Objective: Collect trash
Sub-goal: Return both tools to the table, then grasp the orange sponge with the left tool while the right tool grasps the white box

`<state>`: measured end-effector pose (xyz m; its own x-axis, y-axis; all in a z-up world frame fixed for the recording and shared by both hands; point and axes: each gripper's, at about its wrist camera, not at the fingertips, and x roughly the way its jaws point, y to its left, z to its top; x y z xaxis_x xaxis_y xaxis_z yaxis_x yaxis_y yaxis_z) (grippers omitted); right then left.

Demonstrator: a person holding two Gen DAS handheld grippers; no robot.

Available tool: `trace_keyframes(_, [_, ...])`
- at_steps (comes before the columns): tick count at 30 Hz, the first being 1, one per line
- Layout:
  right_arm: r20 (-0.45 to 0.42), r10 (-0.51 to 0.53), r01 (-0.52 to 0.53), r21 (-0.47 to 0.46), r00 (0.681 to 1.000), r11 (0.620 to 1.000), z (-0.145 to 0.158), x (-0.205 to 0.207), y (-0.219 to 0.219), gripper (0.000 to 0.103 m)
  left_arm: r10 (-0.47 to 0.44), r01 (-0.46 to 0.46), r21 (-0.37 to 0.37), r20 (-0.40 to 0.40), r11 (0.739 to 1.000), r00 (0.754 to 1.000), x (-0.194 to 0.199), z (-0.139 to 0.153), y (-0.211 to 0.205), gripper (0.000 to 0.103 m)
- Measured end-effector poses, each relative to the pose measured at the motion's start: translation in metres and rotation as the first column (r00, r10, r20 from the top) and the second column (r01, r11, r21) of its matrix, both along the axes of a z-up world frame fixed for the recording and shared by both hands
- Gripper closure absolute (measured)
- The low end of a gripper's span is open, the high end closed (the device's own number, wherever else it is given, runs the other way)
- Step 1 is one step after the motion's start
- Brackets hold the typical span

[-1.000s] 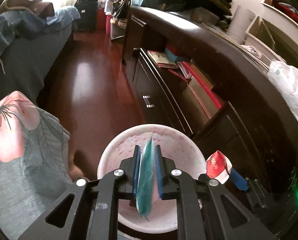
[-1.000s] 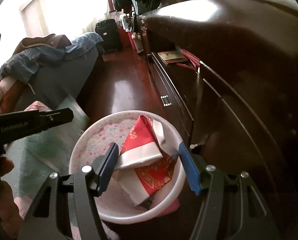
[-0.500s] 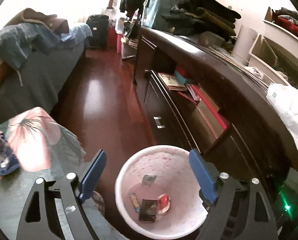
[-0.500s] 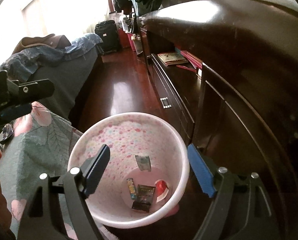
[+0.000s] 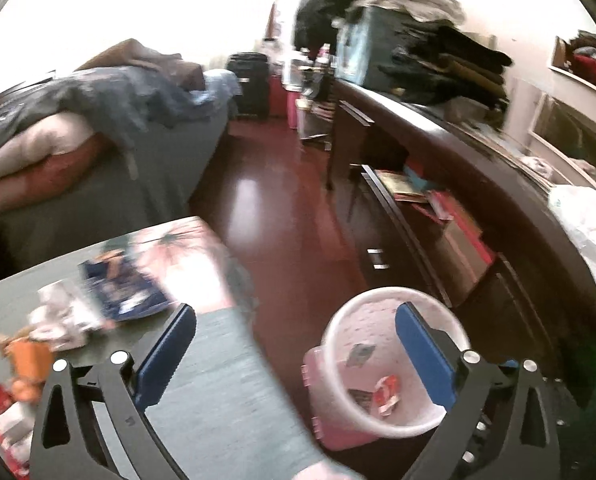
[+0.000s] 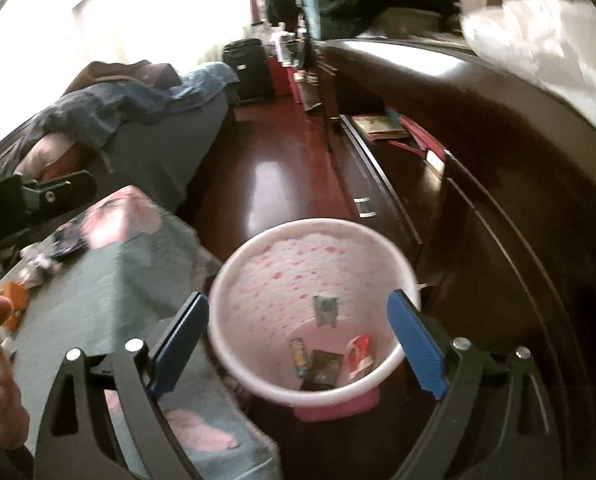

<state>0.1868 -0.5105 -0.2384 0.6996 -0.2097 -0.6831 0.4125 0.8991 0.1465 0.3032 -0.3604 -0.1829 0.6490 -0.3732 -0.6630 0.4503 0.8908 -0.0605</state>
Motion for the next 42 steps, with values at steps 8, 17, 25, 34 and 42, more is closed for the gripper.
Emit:
trace_keyframes(8, [0.003, 0.148, -0.148, -0.022, 0.989, 0.989, 0.023, 0.001, 0.071, 0.005, 0.186, -0.186, 0.062, -0.002, 0.981, 0.982, 0.002, -0.003, 0.084, 0.004])
trace_keyframes(17, [-0.022, 0.294, -0.294, -0.066, 0.956, 0.953, 0.032, 0.016, 0.142, 0.005, 0.355, -0.349, 0.081, -0.068, 0.933, 0.932, 0.020, -0.020, 0.184, 0.004])
trace_keyframes(25, [-0.029, 0.341, -0.343, -0.079, 0.939, 0.936, 0.032, 0.026, 0.175, 0.005, 0.345, -0.337, 0.087, -0.103, 0.937, 0.933, 0.056, -0.036, 0.200, 0.004])
trace_keyframes(34, [-0.043, 0.372, -0.374, -0.092, 0.927, 0.923, 0.035, 0.040, 0.192, 0.005, 0.296, -0.280, 0.104, -0.193, 0.954, 0.936, 0.080, -0.065, 0.192, 0.065])
trace_keyframes(42, [-0.060, 0.454, -0.458, -0.105, 0.889, 0.883, 0.038, 0.060, 0.242, 0.005, 0.327, -0.334, -0.022, -0.155, 0.942, 0.932, 0.056, -0.028, 0.242, 0.068])
